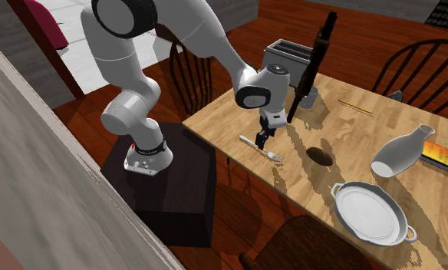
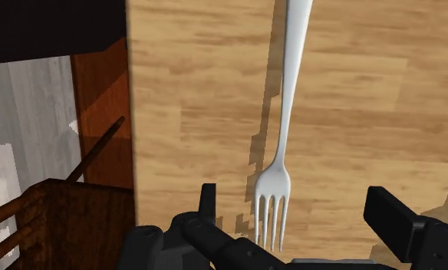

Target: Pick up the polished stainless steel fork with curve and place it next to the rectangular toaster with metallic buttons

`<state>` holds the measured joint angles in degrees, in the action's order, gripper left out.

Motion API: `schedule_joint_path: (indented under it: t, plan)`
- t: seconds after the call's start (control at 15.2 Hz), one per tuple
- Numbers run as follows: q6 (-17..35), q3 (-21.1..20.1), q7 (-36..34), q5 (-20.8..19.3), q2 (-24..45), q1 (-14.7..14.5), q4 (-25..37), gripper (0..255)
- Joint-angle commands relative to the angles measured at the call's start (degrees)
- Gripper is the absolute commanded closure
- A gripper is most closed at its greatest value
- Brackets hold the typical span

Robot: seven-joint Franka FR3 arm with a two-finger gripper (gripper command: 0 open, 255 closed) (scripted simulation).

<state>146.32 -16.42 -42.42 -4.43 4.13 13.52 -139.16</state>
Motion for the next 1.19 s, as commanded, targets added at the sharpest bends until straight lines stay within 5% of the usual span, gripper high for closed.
schedule_joint_path:
  t: [0.0,0.53,1.06,1.12]
  plan:
    - [2.62,1.07,-4.76,-3.81,6.06,-0.01,3.32,0]
    - [8.00,3.36,-8.01,-7.88,12.69,-1.42,4.32,0]
    - [7.99,3.39,-7.99,-7.85,12.68,-1.44,4.32,0]
    - [7.99,3.39,-7.99,-7.85,12.68,-1.44,4.32,255]
